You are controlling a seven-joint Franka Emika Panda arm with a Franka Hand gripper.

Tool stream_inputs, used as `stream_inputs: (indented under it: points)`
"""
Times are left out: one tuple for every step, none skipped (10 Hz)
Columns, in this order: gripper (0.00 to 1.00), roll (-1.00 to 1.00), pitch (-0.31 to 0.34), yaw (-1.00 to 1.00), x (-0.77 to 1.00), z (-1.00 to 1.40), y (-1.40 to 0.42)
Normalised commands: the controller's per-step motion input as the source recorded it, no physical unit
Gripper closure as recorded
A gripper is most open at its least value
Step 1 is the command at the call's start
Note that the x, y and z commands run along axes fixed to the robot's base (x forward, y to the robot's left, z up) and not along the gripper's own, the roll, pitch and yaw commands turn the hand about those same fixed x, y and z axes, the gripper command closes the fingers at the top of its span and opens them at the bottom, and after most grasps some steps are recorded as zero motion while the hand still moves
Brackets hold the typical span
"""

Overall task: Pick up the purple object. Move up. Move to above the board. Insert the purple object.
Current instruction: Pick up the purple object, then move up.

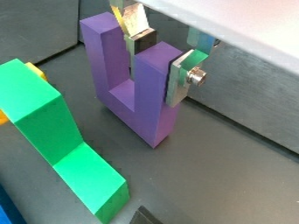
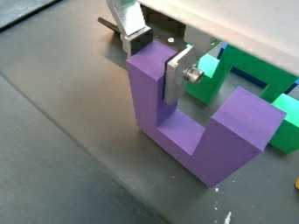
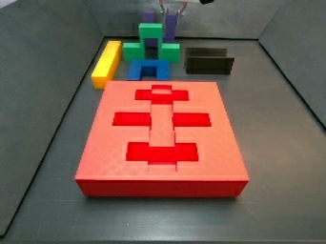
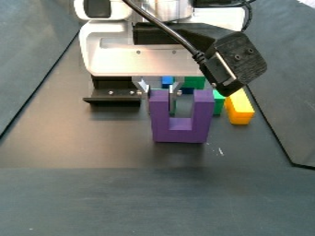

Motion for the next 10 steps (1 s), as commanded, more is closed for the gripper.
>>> stream_inputs:
  points:
    - [1.00, 0.00, 0.000, 0.00, 0.00, 0.00, 0.00]
    - [1.00, 0.00, 0.000, 0.00, 0.00, 0.00, 0.00]
    - [1.00, 0.00, 0.000, 0.00, 0.00, 0.00, 0.00]
    - [1.00, 0.00, 0.000, 0.00, 0.00, 0.00, 0.00]
    - [1.00, 0.00, 0.000, 0.00, 0.00, 0.00, 0.00]
    - [1.00, 0.00, 0.000, 0.00, 0.00, 0.00, 0.00]
    - [1.00, 0.00, 0.000, 0.00, 0.00, 0.00, 0.00]
    - [1.00, 0.00, 0.000, 0.00, 0.00, 0.00, 0.00]
    - [1.00, 0.00, 0.000, 0.00, 0.00, 0.83, 0.00]
    - [1.00, 0.00, 0.004, 0.02, 0.02, 0.81, 0.01]
